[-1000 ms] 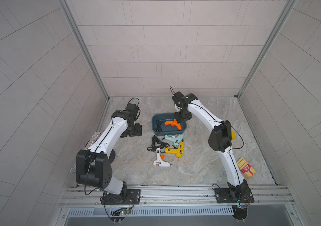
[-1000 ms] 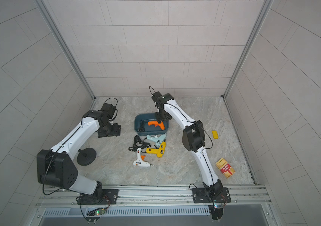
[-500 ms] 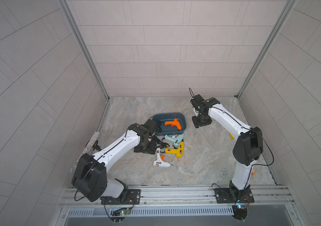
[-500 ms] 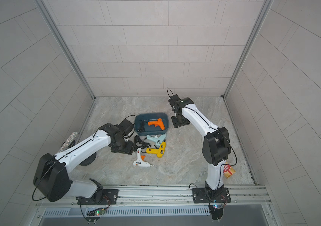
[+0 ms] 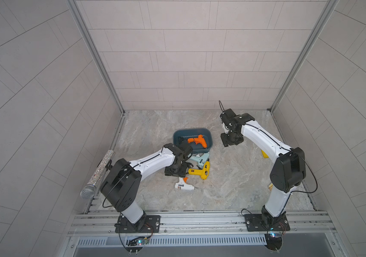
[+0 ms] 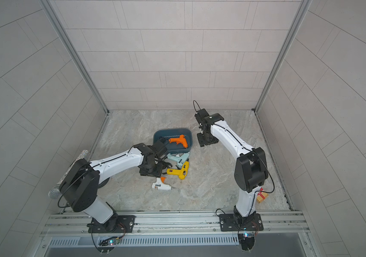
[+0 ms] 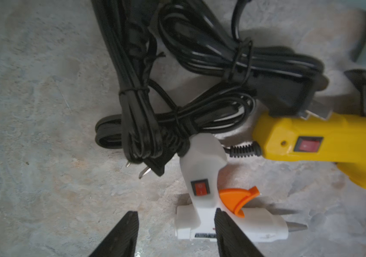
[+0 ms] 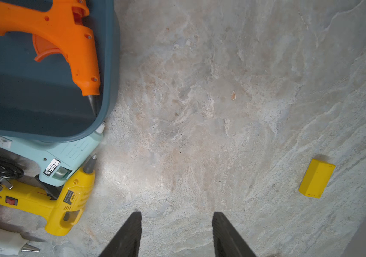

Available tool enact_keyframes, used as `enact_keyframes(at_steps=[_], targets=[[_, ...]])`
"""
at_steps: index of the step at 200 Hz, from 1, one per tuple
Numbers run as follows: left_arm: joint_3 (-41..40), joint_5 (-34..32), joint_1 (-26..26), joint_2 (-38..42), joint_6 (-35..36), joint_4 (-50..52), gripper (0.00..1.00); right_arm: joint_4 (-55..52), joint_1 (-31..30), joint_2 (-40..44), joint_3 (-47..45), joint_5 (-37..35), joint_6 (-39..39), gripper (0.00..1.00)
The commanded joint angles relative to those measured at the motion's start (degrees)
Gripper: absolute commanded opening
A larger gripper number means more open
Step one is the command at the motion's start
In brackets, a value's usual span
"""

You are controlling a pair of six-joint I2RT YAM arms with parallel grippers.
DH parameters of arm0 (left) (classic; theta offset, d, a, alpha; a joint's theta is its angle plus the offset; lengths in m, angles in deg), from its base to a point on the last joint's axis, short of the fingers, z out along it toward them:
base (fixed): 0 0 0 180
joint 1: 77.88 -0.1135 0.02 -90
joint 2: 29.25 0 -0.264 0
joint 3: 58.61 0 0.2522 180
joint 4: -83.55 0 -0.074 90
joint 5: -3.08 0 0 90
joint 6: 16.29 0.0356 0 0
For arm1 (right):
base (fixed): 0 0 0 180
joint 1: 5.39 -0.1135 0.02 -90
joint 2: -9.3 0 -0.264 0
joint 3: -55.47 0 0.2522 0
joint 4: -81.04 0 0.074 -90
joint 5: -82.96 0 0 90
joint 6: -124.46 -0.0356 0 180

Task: Put the hot melt glue gun into the storage box
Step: Pick up the hot melt adhesive gun from the center of the board.

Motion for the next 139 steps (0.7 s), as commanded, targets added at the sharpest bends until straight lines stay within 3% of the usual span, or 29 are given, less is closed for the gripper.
enact_keyframes(at_steps=[1, 67, 111, 139], targets=[[1.4, -0.9, 0.4, -2.2, -1.9, -2.5, 0.6, -0.4, 0.6, 2.5, -1.8, 0.0, 0.1, 0.56], [2.2, -0.6, 0.4, -6.7, -1.8, -4.4, 0.54, 0.4, 1.5, 4.2, -4.7, 0.5, -0.2, 0.56], [2.2, -0.5, 0.2, -3.4, -0.4, -2.7, 0.34, 0.1, 2.0, 5.3, -4.2, 1.8, -0.5, 0.56], [1.5, 0.5, 0.2, 4.1, 1.9, 0.9, 0.23, 0.2, 2.6, 7.2, -3.7, 8.0, -1.0, 0.56]])
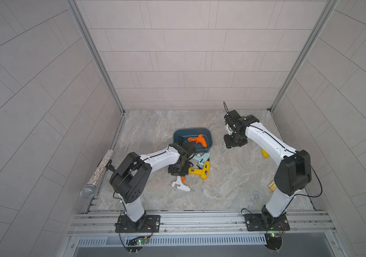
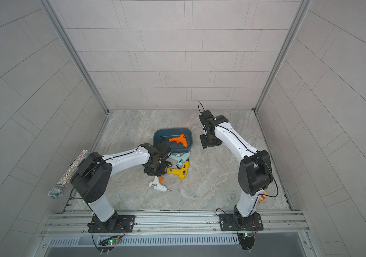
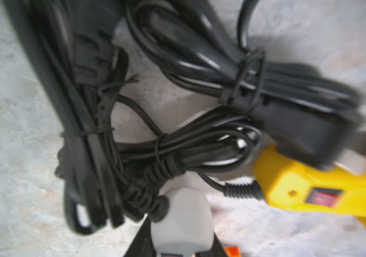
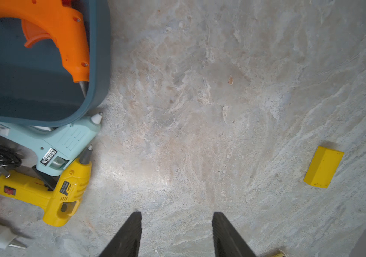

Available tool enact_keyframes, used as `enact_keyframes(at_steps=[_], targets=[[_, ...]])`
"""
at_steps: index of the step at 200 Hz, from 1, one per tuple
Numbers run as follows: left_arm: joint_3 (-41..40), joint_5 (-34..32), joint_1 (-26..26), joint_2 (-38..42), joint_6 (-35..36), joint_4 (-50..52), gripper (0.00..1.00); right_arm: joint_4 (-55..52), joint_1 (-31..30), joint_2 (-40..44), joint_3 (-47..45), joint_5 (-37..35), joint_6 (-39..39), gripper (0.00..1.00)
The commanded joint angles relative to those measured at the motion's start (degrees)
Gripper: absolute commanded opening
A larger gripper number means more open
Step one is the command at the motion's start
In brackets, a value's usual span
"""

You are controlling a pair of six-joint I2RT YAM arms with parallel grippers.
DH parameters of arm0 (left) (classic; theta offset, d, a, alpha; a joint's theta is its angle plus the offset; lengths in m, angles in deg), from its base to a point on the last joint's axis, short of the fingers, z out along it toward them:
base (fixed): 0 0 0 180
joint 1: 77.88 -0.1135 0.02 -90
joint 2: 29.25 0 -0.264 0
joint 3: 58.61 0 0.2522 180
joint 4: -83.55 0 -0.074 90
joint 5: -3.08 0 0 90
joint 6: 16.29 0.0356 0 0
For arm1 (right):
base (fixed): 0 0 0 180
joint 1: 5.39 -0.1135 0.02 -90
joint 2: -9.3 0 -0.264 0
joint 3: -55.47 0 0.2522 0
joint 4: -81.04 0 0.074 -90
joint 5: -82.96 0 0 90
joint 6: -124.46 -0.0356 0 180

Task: Put the hot melt glue gun into the storage box
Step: Pick up the hot melt adhesive gun from the center of the board.

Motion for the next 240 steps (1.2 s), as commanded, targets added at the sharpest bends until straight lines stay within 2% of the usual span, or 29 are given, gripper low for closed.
enact_keyframes(at_steps=[1, 29, 54, 71, 94, 112, 126, 147, 156, 199, 240], targets=[[0.5, 0.3, 0.2, 7.8, 2.4, 4.1, 0.22, -0.5, 0.6, 3.8, 0.8, 5.3, -1.1, 0.56], [2.6, 0.6, 0.1, 17.4, 5.0, 11.2, 0.16, 2.4, 1.2, 5.2, -0.5, 20.3, -2.6, 0.55], [7.1, -1.0, -0.1, 24.3, 7.4, 15.8, 0.16, 7.6, 1.2, 5.3, -2.6, 37.3, -6.2, 0.57], [9.5, -2.3, -0.3, 27.6, 9.5, 14.3, 0.17, 15.5, 1.1, 5.2, -5.8, 47.9, -12.5, 0.59], [11.7, -1.1, -1.3, 29.2, 13.1, 9.2, 0.16, 26.7, -0.2, 4.3, -8.2, 57.8, -21.2, 0.65], [12.6, 0.3, -2.1, 28.5, 14.5, 5.2, 0.16, 41.1, -1.9, 3.8, -11.8, 63.9, -32.6, 0.67], [13.2, 0.7, -2.5, 28.1, 15.3, 1.6, 0.16, 56.8, -3.4, 3.5, -16.3, 67.2, -44.8, 0.69], [13.3, 1.1, -3.8, 27.4, 16.4, -3.6, 0.15, 88.1, -5.4, 2.0, -24.0, 68.9, -68.4, 0.71], [13.2, 1.5, -4.9, 27.2, 16.8, -5.3, 0.15, 95.9, -6.0, 1.4, -26.2, 68.2, -73.9, 0.71], [13.9, 6.9, -11.5, 25.7, 16.6, -12.3, 0.1, 92.9, -7.3, 1.1, -26.4, 69.2, -72.2, 0.73], [14.5, 10.0, -12.6, 23.9, 16.2, -14.9, 0.09, 92.3, -9.0, -0.1, -24.7, 70.3, -72.0, 0.73]])
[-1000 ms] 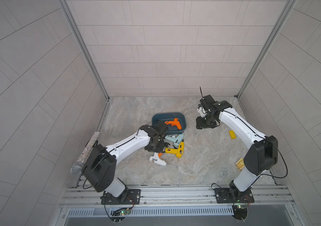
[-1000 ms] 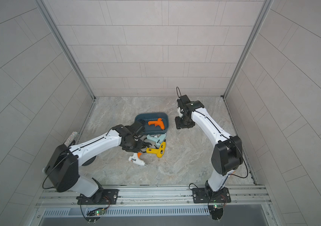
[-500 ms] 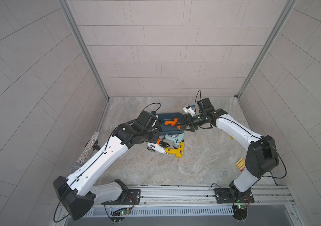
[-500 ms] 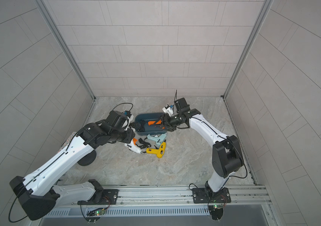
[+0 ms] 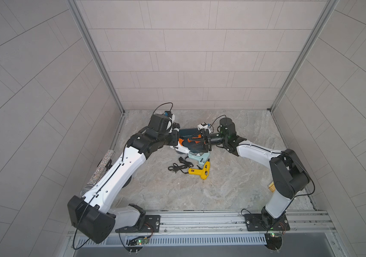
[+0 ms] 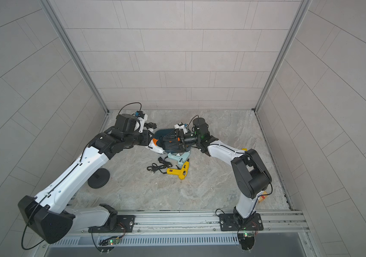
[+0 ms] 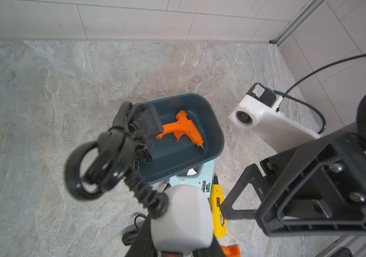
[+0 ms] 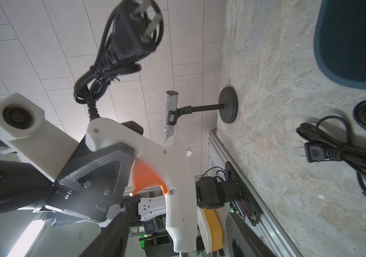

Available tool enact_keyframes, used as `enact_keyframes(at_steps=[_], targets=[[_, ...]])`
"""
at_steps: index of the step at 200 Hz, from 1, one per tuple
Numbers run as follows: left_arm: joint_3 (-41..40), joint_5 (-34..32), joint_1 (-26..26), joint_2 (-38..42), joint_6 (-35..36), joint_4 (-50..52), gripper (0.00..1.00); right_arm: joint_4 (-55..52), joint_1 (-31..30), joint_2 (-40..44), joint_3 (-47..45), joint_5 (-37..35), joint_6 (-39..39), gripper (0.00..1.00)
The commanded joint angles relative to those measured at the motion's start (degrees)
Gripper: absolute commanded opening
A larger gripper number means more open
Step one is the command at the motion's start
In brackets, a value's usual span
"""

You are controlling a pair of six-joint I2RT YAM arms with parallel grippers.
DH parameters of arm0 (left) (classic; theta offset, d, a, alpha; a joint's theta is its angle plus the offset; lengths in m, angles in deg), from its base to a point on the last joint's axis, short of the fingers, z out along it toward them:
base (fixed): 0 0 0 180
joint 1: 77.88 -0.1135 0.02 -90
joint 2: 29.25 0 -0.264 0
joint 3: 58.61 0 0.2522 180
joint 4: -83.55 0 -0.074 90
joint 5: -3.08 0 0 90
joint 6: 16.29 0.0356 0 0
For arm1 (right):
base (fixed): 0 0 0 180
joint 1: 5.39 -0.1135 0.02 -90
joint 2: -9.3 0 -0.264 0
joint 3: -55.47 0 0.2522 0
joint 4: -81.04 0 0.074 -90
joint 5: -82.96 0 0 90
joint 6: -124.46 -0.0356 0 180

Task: Put the hot melt glue gun into the storage box
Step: Pick up the hot melt adhesive gun from the center of the board.

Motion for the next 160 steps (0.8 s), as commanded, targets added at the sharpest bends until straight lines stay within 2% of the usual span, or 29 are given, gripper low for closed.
enact_keyframes(at_steps=[1, 46, 88, 105, 160], targets=[[1.9, 3.1, -0.1, -0.5, 0.6, -4.5, 0.09, 2.9, -1.6, -0.6, 1.8, 2.1, -1.4, 0.73], [2.1, 4.8, -0.9, -1.0, 0.6, -5.9, 0.1, -0.5, -3.2, -2.7, 2.6, 2.7, -0.5, 0.72], [2.0, 4.9, -1.1, -1.4, 1.4, -6.9, 0.09, 1.4, -4.9, -4.5, 3.4, 3.0, -2.3, 0.69], [2.3, 5.4, -1.4, -1.9, 1.6, -7.5, 0.09, 2.9, -5.2, -4.9, 3.5, 2.9, -3.4, 0.63], [1.6, 7.5, -1.4, -2.7, 1.7, -8.0, 0.09, 9.8, -5.1, -5.9, 3.7, 2.3, -9.1, 0.33]])
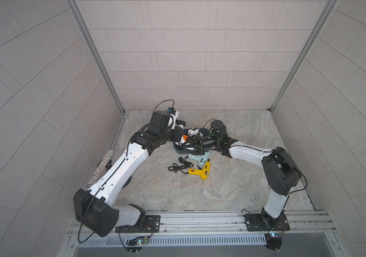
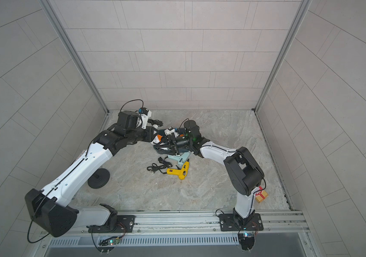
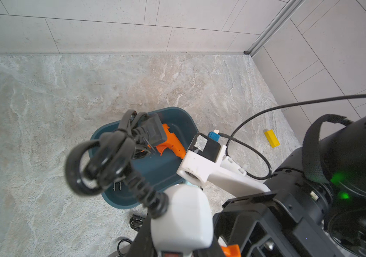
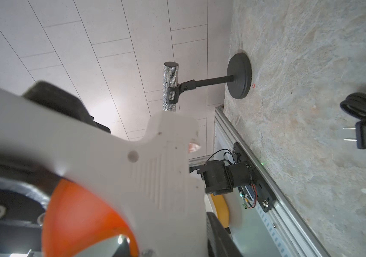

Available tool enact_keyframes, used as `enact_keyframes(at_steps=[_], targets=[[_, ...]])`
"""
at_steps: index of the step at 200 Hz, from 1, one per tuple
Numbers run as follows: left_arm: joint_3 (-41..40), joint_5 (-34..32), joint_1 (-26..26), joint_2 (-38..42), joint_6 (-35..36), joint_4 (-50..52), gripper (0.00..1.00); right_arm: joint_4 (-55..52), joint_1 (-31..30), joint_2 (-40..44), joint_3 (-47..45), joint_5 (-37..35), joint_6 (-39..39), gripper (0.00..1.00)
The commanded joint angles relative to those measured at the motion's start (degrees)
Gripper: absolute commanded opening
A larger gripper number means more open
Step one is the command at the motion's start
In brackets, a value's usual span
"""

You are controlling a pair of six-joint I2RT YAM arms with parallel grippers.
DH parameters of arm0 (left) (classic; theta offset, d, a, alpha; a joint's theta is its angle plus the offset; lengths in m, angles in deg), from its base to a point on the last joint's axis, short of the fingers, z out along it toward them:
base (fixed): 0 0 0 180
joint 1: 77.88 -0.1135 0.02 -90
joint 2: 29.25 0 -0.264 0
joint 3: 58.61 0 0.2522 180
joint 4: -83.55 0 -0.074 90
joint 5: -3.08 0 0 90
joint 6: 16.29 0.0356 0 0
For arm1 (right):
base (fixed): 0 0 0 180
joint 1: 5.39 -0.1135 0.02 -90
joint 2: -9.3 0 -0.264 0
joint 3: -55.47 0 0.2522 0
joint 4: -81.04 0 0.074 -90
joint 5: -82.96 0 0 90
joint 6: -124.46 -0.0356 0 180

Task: Put the hot melt glue gun into the storage box
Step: Pick up the hot melt adhesive gun from the center of the board, then place the hot melt adhesive gun in the storage box.

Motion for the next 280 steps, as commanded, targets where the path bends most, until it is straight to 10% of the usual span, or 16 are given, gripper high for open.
enact_keyframes(at_steps=[1, 47, 93, 121, 149, 188, 280], targets=[[1.0, 2.0, -0.3, 0.4, 0.7, -2.8, 0.09, 6.5, 0.0, -1.3, 0.9, 0.1, -4.3, 0.32], [-1.9, 2.5, -0.3, 2.6, 0.9, -2.4, 0.15, 13.0, 0.7, -2.9, 1.3, -1.0, -9.6, 0.11], [-1.9, 0.4, -0.3, 5.1, 1.3, -0.2, 0.65, 9.7, 2.4, -3.2, 2.3, -0.8, -7.3, 0.0], [-1.3, -2.8, -0.3, 7.0, 0.8, 0.5, 0.8, -7.9, 3.4, -1.0, 4.9, -1.2, 7.1, 0.0], [0.3, -6.2, -0.4, 8.3, 0.6, 2.1, 0.87, -49.7, 4.3, -0.2, 15.4, -5.9, 38.4, 0.0], [1.2, -14.9, -1.1, 12.0, 0.3, 4.5, 0.88, -97.1, 4.2, -6.2, 38.1, -28.5, 74.0, 0.0], [-4.3, -27.1, -1.9, 19.3, -0.4, 10.6, 0.88, -104.5, -2.5, -6.2, 47.4, -80.7, 81.7, 0.0]])
